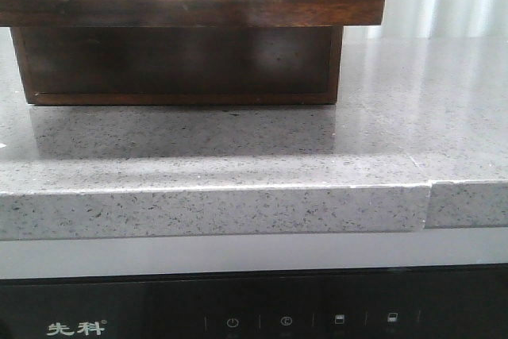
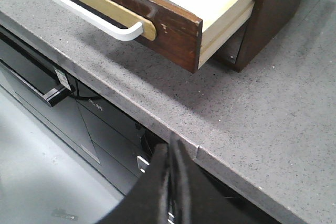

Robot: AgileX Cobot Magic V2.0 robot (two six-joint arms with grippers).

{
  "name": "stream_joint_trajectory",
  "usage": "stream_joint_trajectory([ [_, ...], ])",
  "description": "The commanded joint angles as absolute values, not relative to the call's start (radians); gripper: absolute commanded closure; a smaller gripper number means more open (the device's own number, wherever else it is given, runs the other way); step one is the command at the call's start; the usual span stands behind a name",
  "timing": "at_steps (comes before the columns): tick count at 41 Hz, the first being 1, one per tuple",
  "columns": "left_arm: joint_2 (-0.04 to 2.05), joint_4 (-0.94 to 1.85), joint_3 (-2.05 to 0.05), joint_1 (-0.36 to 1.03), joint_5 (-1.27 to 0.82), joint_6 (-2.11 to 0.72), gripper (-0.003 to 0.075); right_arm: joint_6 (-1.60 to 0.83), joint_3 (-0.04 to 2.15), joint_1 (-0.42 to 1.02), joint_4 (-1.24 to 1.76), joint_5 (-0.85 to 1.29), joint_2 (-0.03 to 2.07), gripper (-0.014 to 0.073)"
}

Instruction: Put scissors in drawer with both arms

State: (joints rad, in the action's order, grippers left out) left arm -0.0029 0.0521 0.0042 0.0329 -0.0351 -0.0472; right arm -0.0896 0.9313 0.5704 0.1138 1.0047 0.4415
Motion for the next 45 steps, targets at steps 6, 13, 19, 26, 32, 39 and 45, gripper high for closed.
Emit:
stream_joint_trajectory([
  [6,-0.023,0.051,0.029,0.033,0.059,-0.047,0.0741,-0.093,0.955,0.568,0.115,0.935,0.450,0.0662],
  [13,-0.023,0.051,0.029,0.033,0.059,-0.047,0.0741,-0.093,0.955,0.568,0.115,0.935,0.450,0.0662],
  [19,-0.023,0.051,0.029,0.033,0.059,-0.047,0.0741,-0.093,0.955,0.568,0.115,0.935,0.450,0.0662],
  [26,-0.023,0.051,0.029,0.033,0.059,-0.047,0.0741,-0.093,0.955,0.568,0.115,0.935,0.450,0.0662],
  [32,-0.023,0.051,0.029,0.033,0.059,-0.047,0.0741,-0.093,0.955,0.568,0.115,0.935,0.450,0.0662],
  [39,-0.023,0.051,0.029,0.033,0.059,-0.047,0.0741,-0.093,0.954,0.566,0.114,0.934,0.450,0.0662],
  [45,-0.023,0.051,0.029,0.033,0.059,-0.047,0.0741,-0.093,0.895,0.487,0.114,0.893,0.410,0.0662],
])
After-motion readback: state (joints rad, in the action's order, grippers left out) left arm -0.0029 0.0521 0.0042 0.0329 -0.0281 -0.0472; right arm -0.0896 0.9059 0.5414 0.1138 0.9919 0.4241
